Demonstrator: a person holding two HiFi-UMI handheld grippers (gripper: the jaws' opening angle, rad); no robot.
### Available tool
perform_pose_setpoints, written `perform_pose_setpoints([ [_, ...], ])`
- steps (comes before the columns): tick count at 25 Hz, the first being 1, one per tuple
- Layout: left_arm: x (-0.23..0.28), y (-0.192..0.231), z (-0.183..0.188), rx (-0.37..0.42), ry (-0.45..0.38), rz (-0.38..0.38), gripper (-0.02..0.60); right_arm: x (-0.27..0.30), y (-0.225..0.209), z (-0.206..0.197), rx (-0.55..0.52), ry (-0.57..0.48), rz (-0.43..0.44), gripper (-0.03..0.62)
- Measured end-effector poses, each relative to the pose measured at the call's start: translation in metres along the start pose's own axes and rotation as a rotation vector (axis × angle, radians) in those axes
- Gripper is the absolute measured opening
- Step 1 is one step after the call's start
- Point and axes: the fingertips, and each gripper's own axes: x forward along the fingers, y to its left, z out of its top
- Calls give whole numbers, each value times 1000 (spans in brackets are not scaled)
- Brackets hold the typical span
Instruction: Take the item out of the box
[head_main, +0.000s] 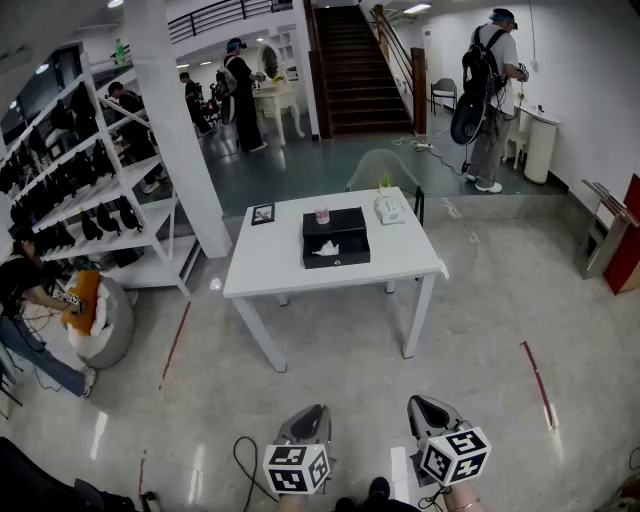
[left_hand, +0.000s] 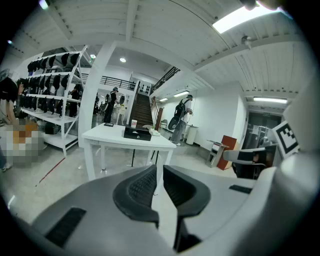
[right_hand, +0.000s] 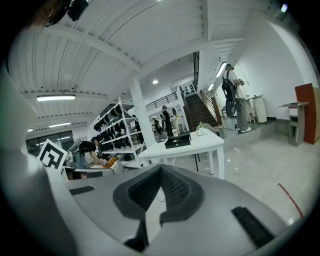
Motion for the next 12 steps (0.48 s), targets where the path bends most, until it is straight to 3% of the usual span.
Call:
perform_pose_setpoints([
  [12, 26, -6, 10, 4, -2, 8, 41, 19, -19, 5, 2, 11, 23, 0],
])
